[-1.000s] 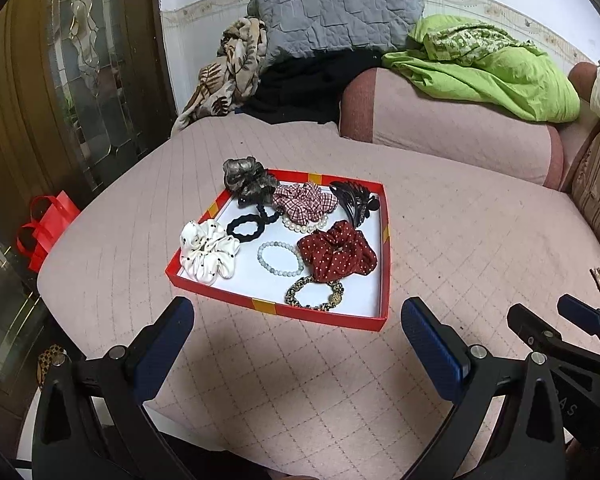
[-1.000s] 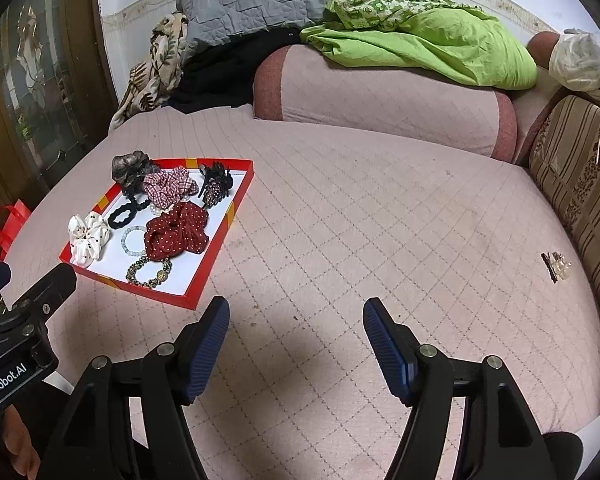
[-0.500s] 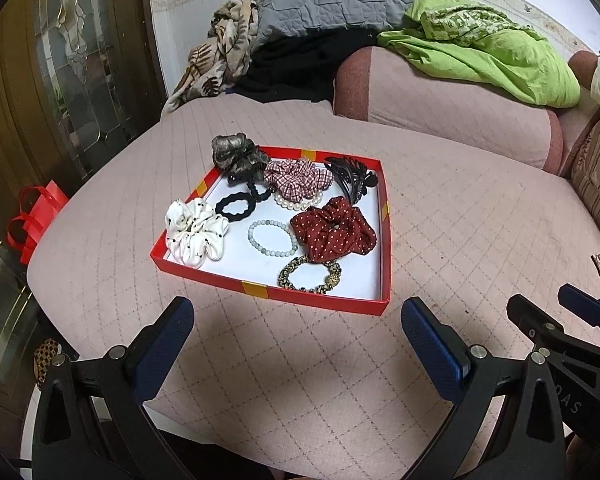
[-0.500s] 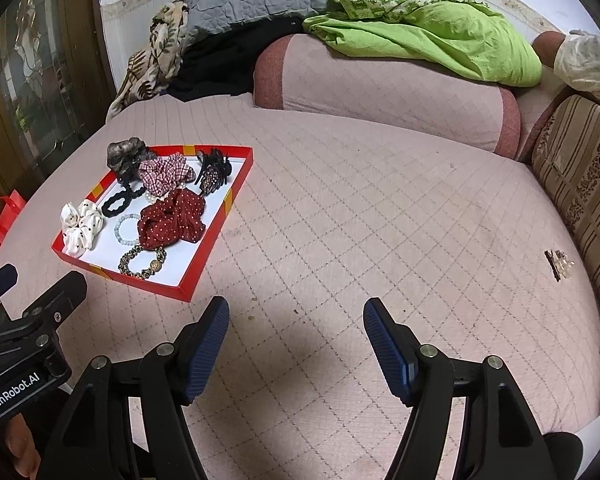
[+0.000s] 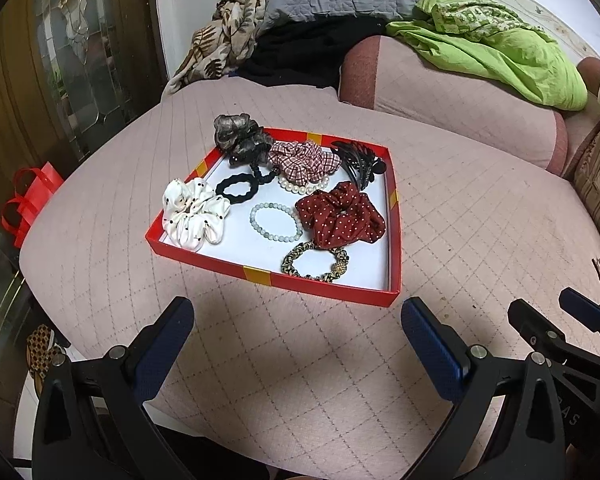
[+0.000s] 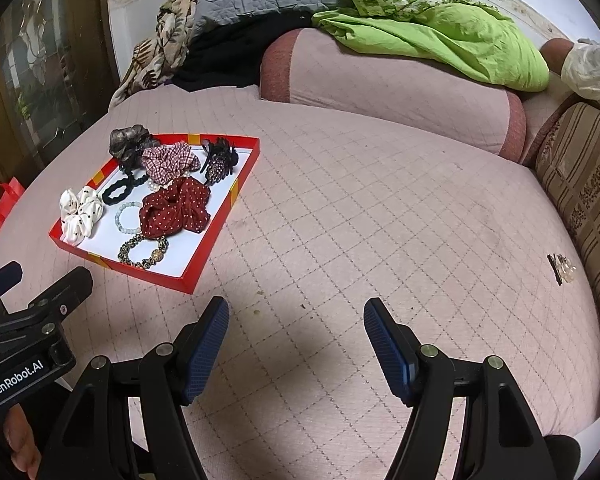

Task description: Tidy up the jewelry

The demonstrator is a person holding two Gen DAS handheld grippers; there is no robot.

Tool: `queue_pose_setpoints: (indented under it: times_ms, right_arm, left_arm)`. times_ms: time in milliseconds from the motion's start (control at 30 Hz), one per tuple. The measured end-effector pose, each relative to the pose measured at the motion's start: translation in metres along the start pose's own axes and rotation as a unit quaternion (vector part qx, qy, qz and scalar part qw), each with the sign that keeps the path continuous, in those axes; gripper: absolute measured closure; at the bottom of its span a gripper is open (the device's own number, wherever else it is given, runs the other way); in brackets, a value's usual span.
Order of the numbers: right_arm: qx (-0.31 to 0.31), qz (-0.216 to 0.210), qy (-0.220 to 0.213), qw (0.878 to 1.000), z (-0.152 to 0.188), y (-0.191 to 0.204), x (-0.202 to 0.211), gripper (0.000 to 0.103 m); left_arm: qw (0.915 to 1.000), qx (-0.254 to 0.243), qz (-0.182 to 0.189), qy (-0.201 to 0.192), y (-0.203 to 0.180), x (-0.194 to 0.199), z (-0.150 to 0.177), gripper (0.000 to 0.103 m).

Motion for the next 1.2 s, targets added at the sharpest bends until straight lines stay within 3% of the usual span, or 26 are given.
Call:
queue_pose_setpoints:
  times_ms: [933, 1200]
  right_arm:
    - [0.035, -0.003, 0.013, 0.999, 0.010, 0.023, -0.008, 0.028]
    - [0.039, -0.017, 0.013, 0.999, 0.011, 0.027, -0.007, 0.028]
  left_arm:
    - [0.9994, 0.027, 0.008, 0.021, 0.016, -0.015, 0.007, 0.000]
    - [0.9994, 0.029, -0.006, 0.017, 0.017, -0.011, 0.005, 0.000]
Point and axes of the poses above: each gripper's, at about its wrist camera, not at the fingertips, and x roughly against the way its jaws point, y to its left, z to its underside, the point moved 1 cm from there along -x, roughly the way its jaws point, and after that the axes turned 8 degrees about -x, right-handed, at the moved point
